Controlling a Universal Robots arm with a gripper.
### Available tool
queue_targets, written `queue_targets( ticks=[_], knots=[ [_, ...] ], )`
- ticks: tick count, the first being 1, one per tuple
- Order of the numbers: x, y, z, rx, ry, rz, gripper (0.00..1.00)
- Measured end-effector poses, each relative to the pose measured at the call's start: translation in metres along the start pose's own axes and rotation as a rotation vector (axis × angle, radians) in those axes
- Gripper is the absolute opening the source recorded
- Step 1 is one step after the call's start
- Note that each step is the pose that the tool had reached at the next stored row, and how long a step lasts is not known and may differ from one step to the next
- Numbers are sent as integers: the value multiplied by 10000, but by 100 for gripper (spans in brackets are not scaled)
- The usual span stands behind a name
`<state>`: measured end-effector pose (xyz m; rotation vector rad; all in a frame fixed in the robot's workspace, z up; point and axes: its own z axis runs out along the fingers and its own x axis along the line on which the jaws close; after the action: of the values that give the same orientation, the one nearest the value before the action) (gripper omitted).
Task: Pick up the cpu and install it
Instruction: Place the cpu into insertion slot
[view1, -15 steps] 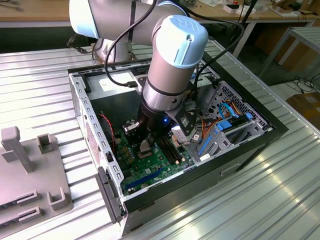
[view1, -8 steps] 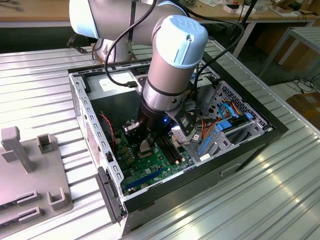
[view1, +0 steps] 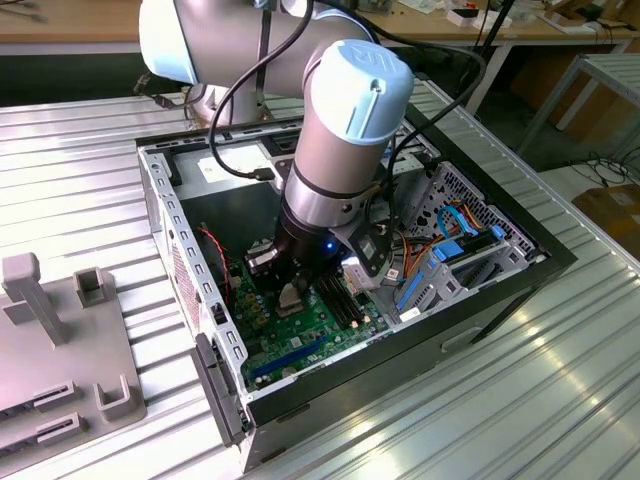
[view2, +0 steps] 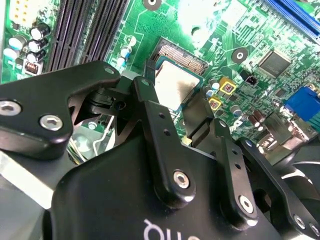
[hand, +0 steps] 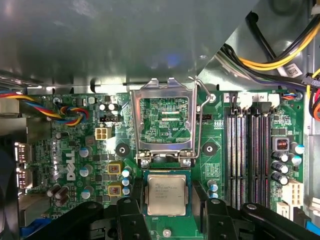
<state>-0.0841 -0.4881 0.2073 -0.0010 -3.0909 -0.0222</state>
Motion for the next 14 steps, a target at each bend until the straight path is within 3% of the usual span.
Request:
queue_targets(
  ticks=[6, 12, 14],
  knots=[
    [1, -19, 8, 2, -51, -12, 47],
    [28, -41, 20, -2, -60, -109, 47],
    [31, -42, 22, 1, -92, -132, 47]
  ],
)
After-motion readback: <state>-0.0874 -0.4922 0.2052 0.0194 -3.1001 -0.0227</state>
